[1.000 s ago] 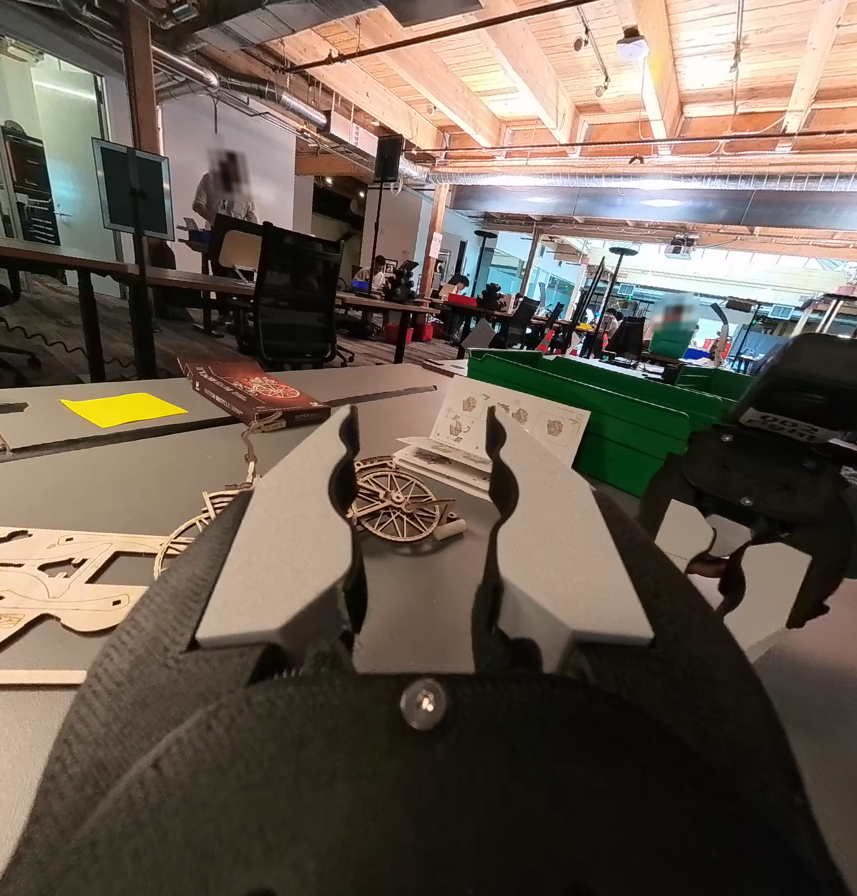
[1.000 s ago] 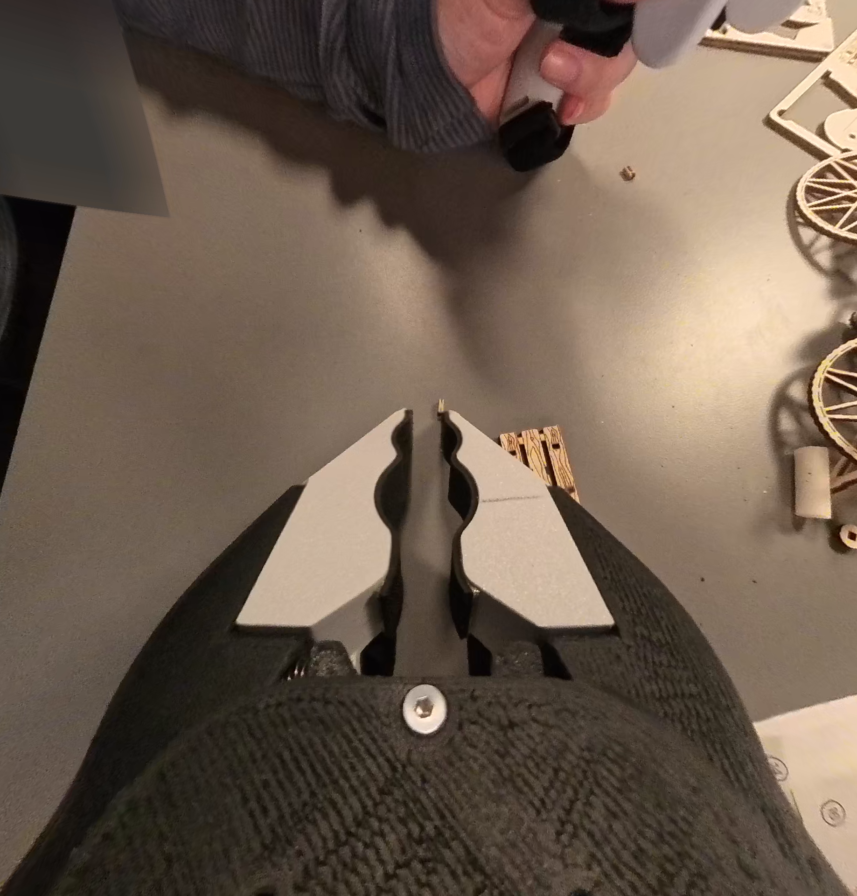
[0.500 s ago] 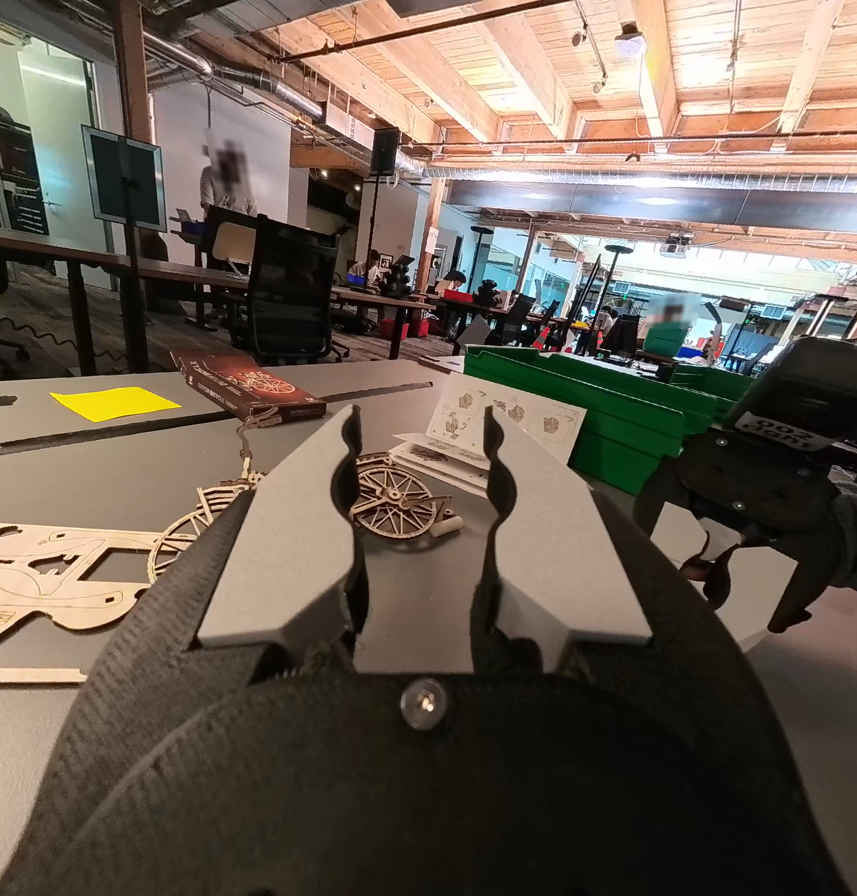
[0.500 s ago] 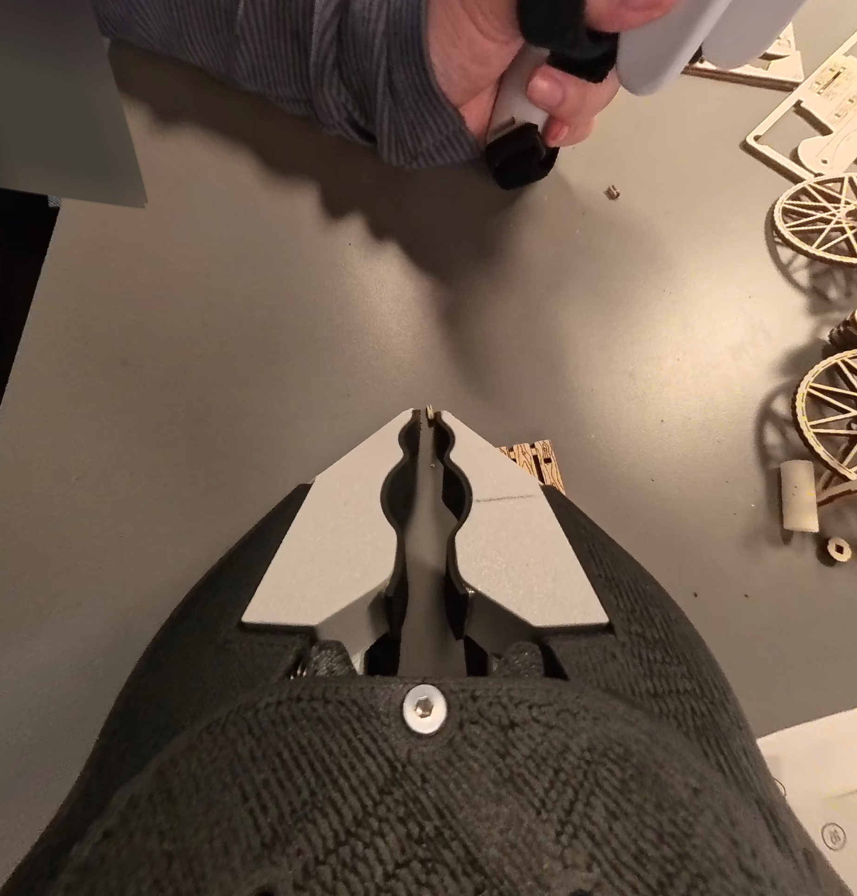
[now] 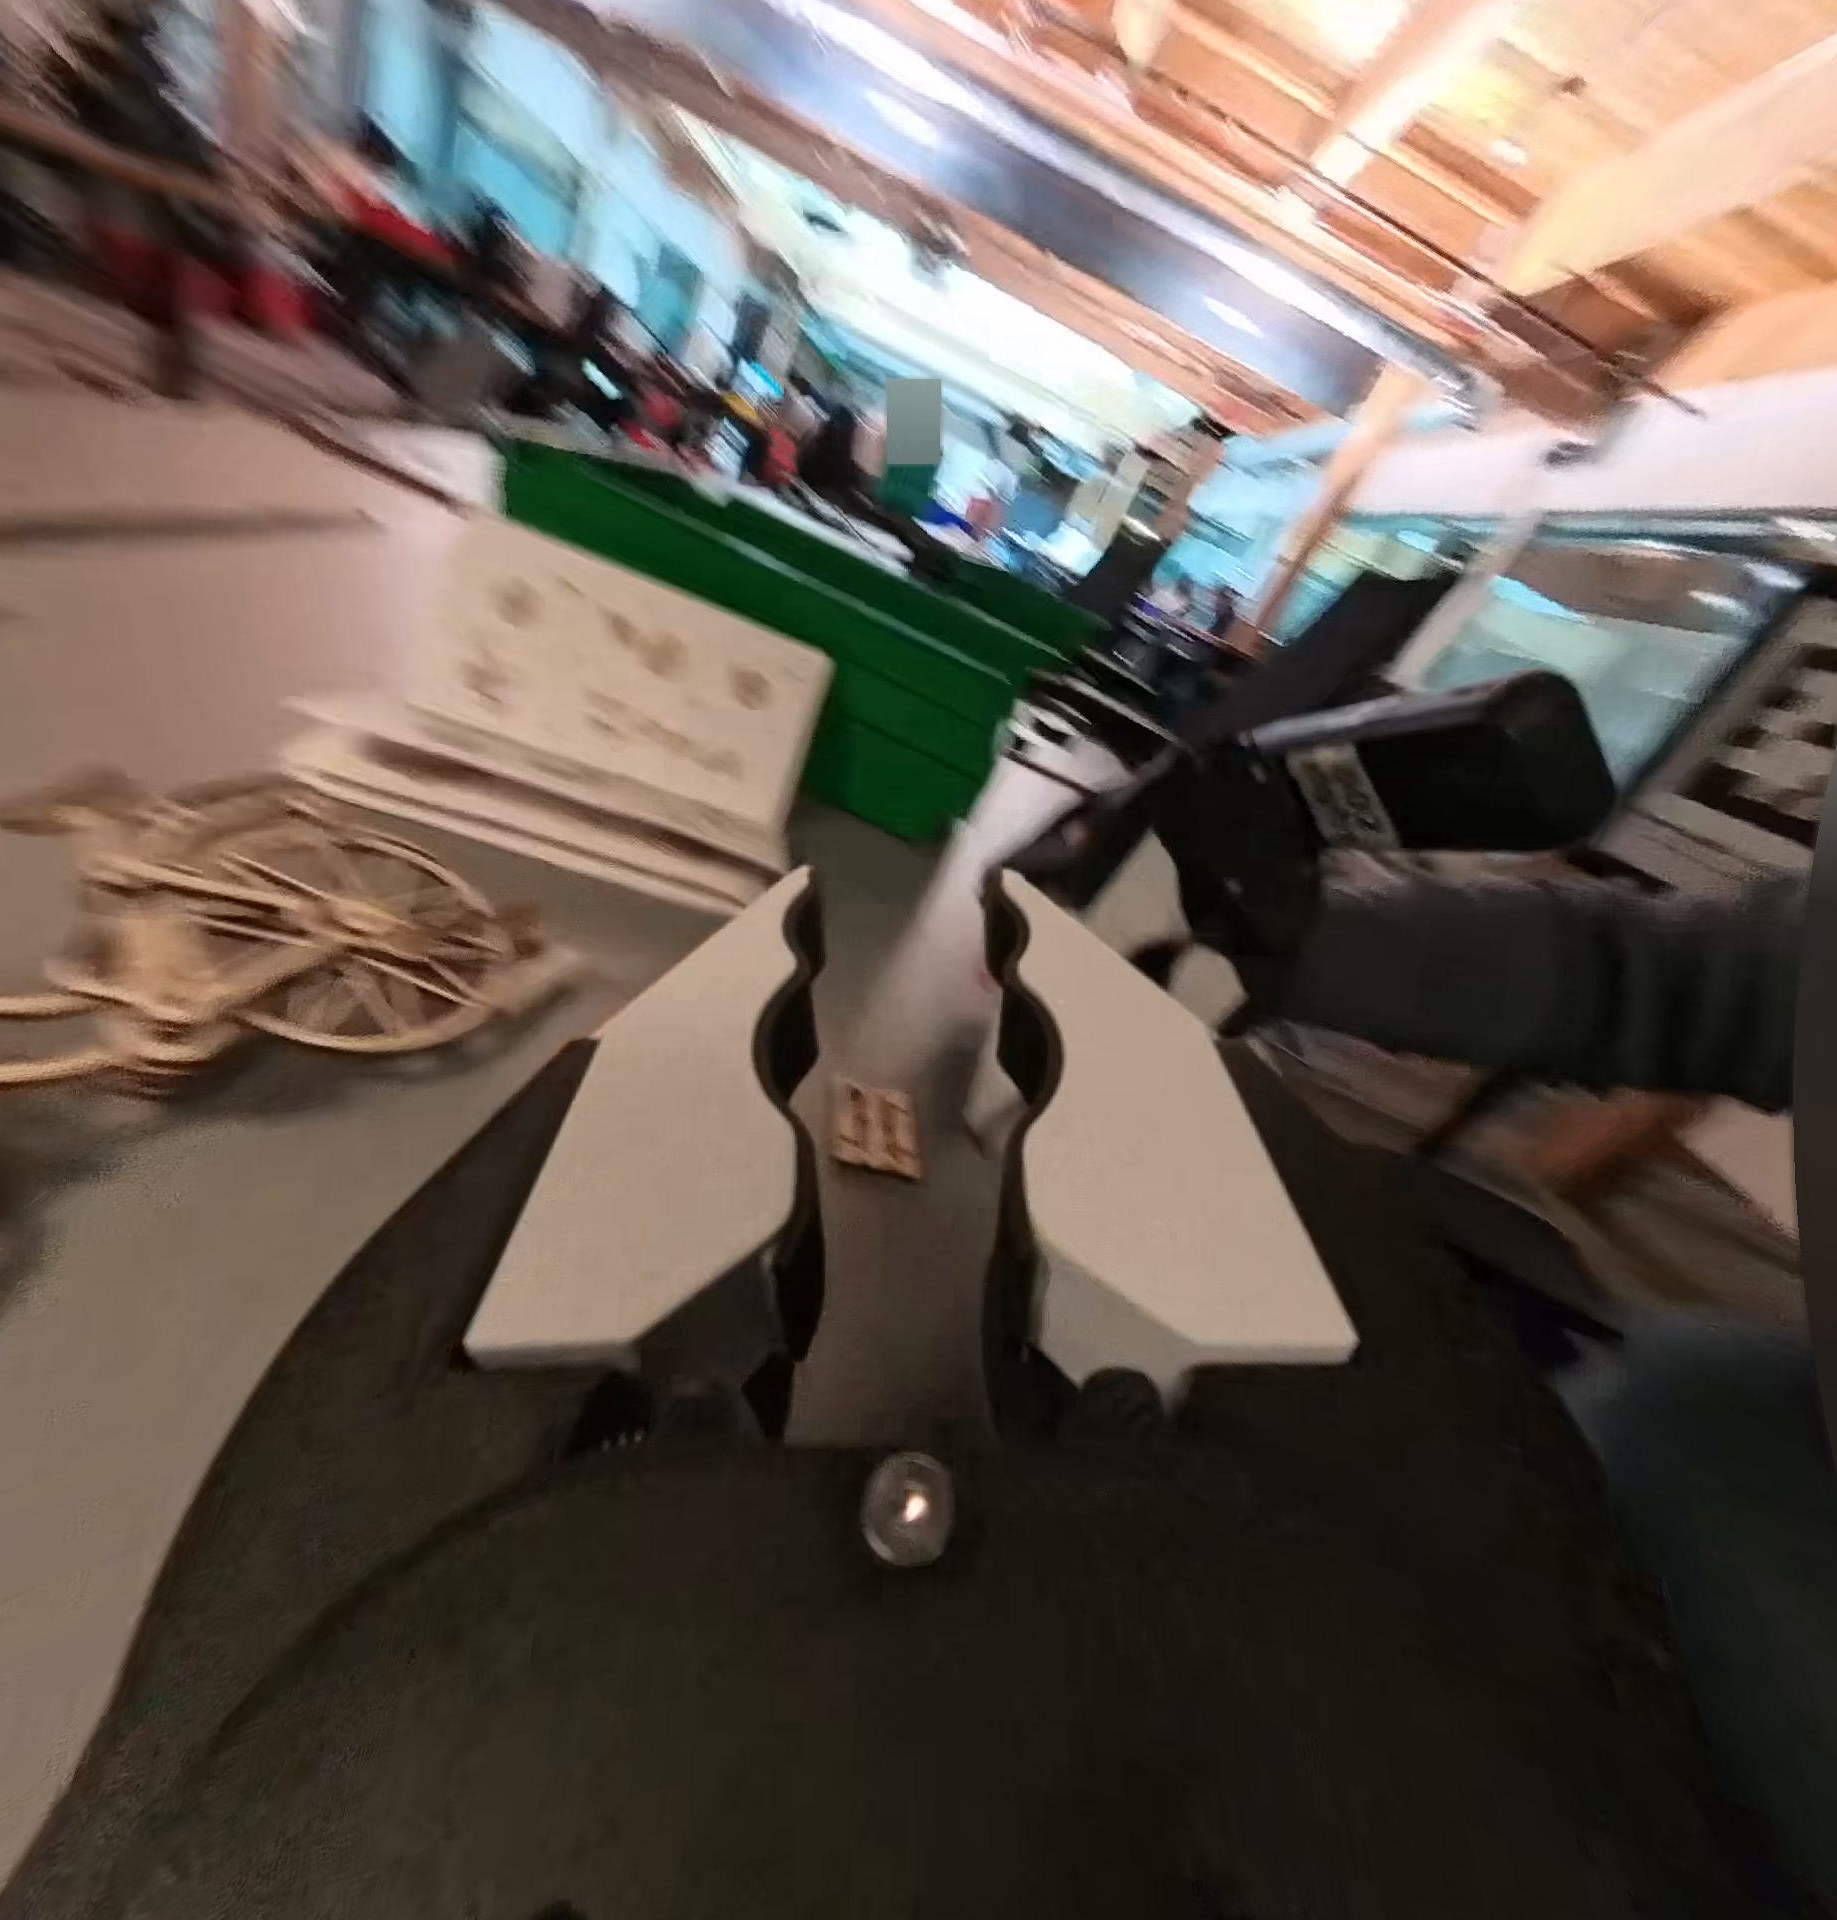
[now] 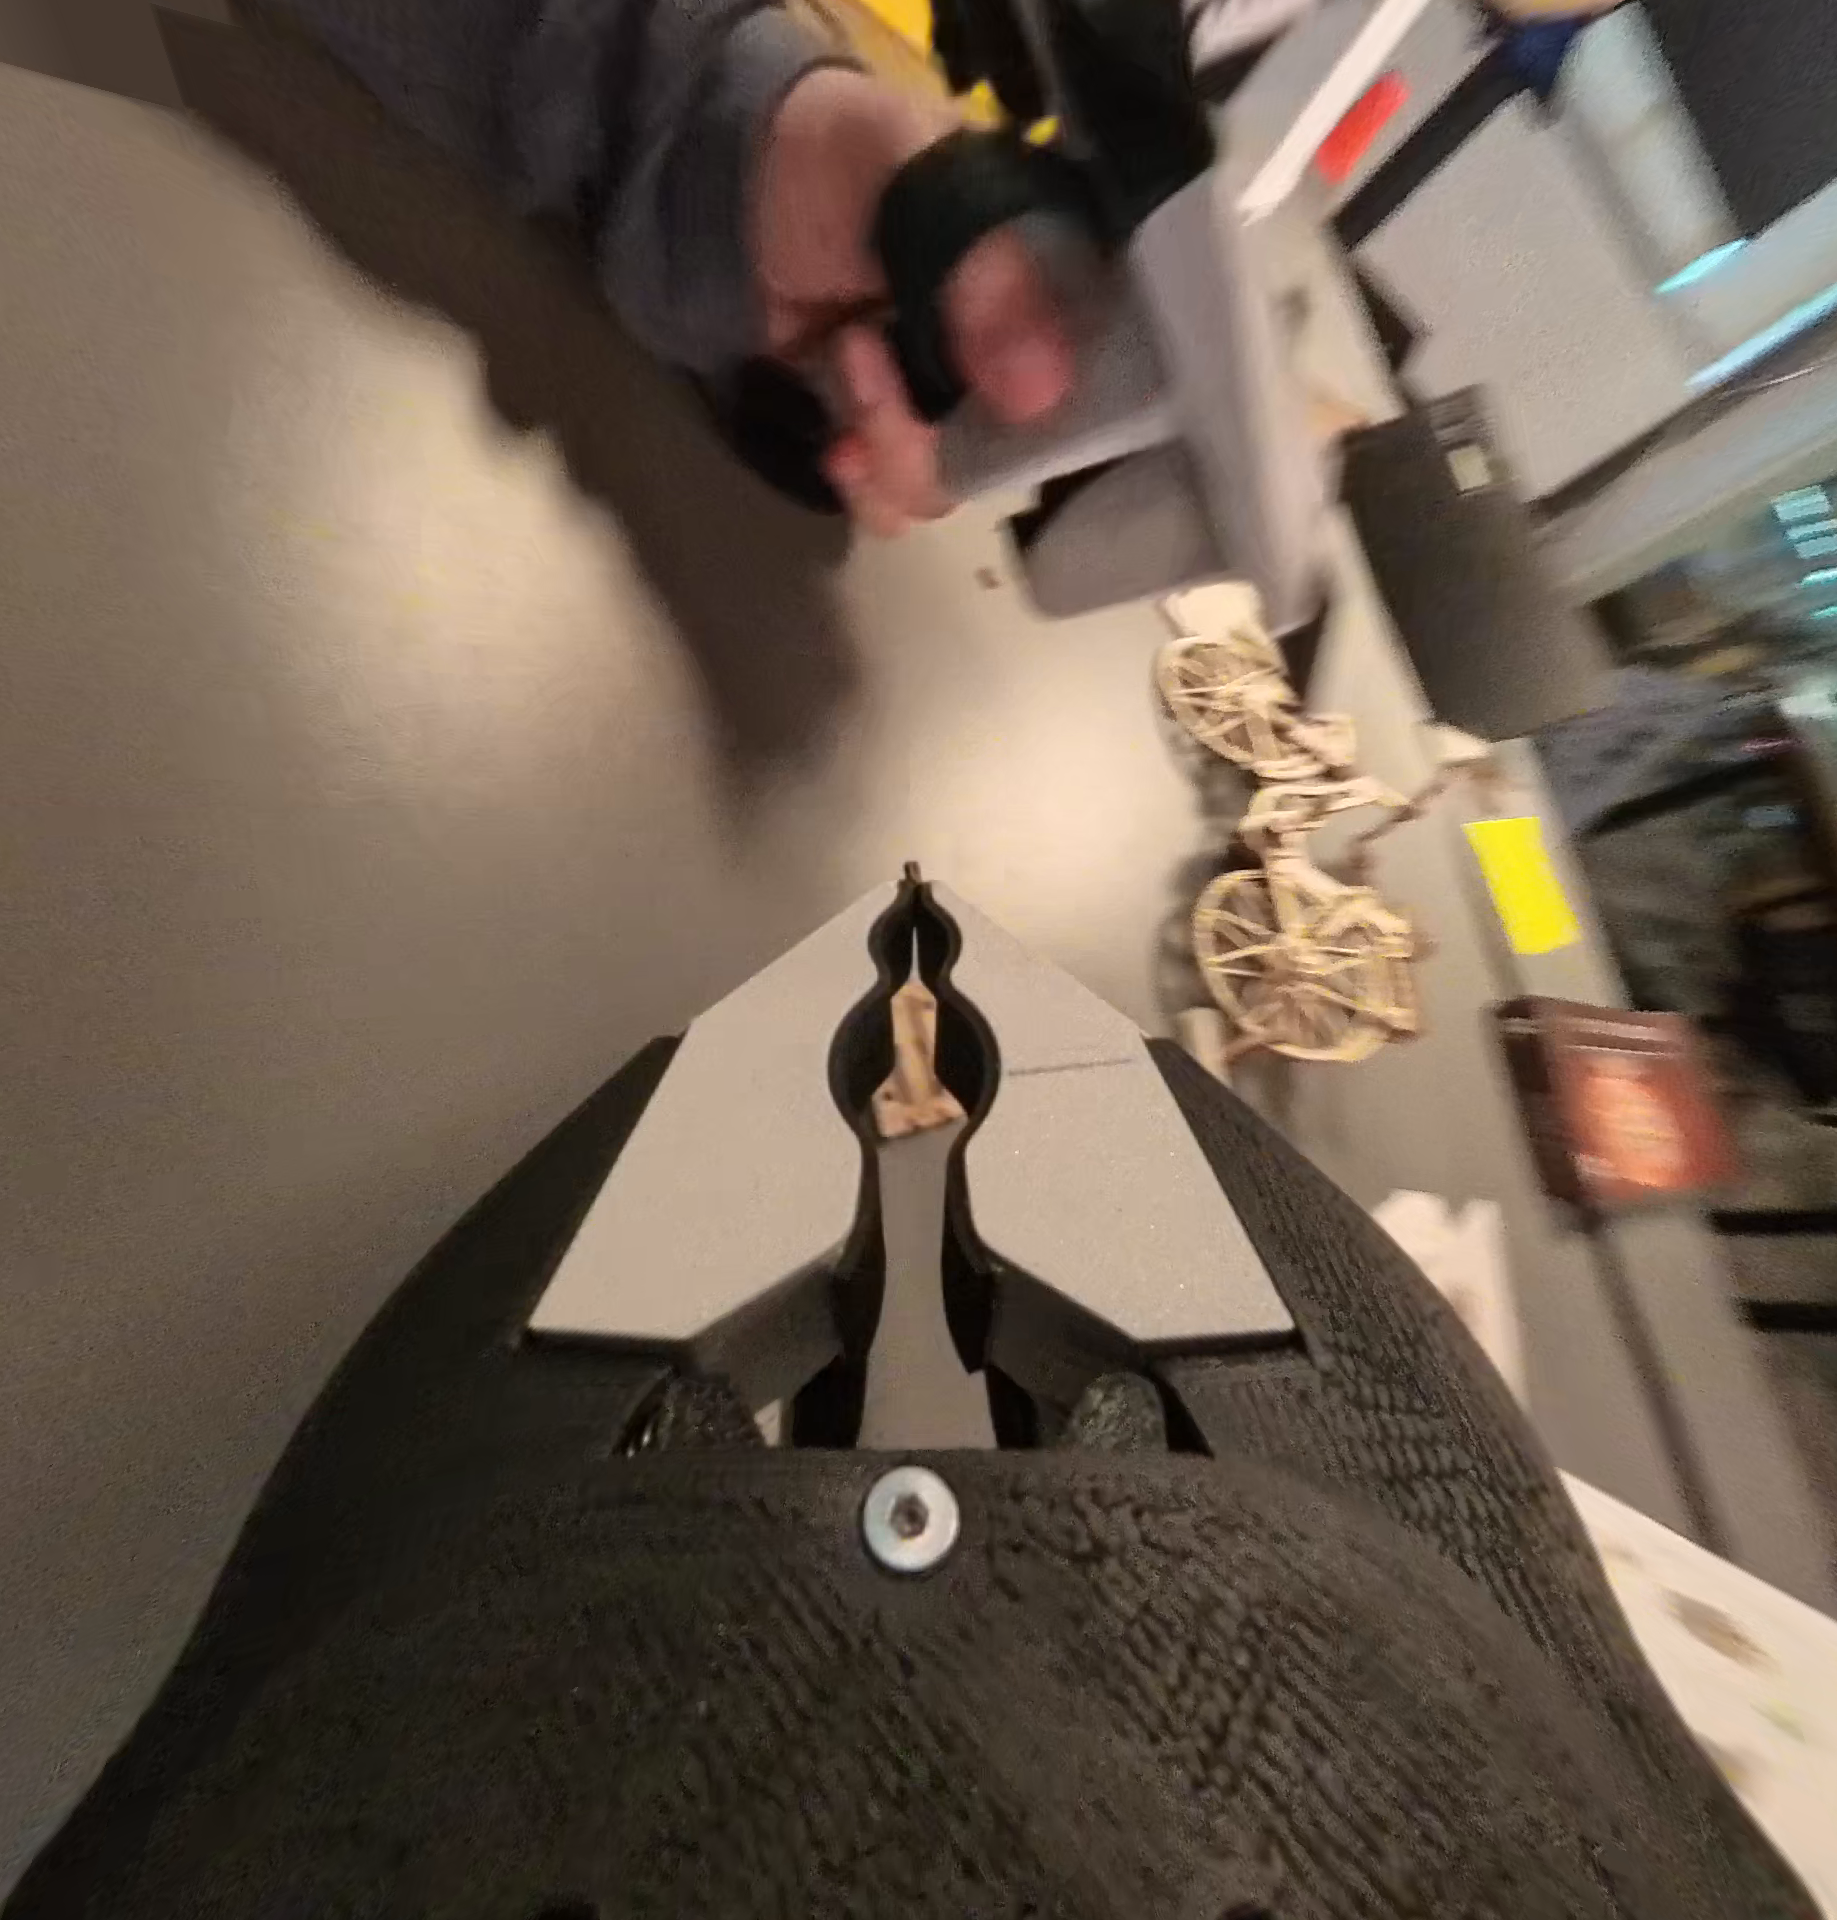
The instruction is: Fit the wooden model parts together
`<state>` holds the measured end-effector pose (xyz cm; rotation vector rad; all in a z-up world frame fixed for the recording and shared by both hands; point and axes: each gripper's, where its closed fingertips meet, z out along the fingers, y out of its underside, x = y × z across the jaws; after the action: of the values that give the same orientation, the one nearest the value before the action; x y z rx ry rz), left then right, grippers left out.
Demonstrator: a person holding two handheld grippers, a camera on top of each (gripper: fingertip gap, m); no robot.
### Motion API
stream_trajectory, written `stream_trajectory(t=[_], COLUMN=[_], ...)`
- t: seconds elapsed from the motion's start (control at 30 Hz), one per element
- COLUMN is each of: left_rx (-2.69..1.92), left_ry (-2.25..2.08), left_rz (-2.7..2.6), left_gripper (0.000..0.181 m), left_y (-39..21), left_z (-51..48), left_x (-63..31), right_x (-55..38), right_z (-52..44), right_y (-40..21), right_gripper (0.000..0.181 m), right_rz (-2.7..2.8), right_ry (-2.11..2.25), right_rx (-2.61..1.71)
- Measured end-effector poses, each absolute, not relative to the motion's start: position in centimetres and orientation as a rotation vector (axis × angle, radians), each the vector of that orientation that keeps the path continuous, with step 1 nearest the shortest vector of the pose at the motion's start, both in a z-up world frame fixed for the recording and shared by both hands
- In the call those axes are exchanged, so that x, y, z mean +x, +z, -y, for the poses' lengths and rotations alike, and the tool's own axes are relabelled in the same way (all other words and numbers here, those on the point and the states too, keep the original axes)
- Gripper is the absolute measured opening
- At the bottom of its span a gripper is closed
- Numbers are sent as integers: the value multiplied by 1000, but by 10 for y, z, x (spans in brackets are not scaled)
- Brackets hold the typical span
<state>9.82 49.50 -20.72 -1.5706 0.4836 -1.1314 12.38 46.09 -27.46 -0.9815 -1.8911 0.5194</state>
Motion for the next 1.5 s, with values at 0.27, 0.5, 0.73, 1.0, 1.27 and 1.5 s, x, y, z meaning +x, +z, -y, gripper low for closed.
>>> stream_trajectory(t=[0.27, 0.5, 0.73, 1.0, 1.27, 1.5], left_rx=[-1693, -1717, -1734, -1666, -1600, -1582], left_ry=[-1413, -1383, -1421, -1385, -1296, -1171], left_rz=[-725, -700, -718, -746, -792, -685], left_gripper=[10, 9, 4, 0, 0, 0], left_y=[-228, -231, -233, -226, -221, -216], left_z=[-461, -465, -461, -459, -458, -475], left_x=[135, 139, 142, 141, 141, 128], right_x=[133, 131, 129, 130, 131, 142], right_z=[-471, -466, -465, -465, -470, -481], right_y=[-235, -232, -234, -226, -211, -247], right_gripper=[0, 0, 0, 0, 4, 5], right_rz=[1751, 1747, 1739, 1688, 1530, 1646], right_ry=[159, 164, 148, 233, 688, 677], right_rx=[-741, -723, -710, -757, -1057, -1277])
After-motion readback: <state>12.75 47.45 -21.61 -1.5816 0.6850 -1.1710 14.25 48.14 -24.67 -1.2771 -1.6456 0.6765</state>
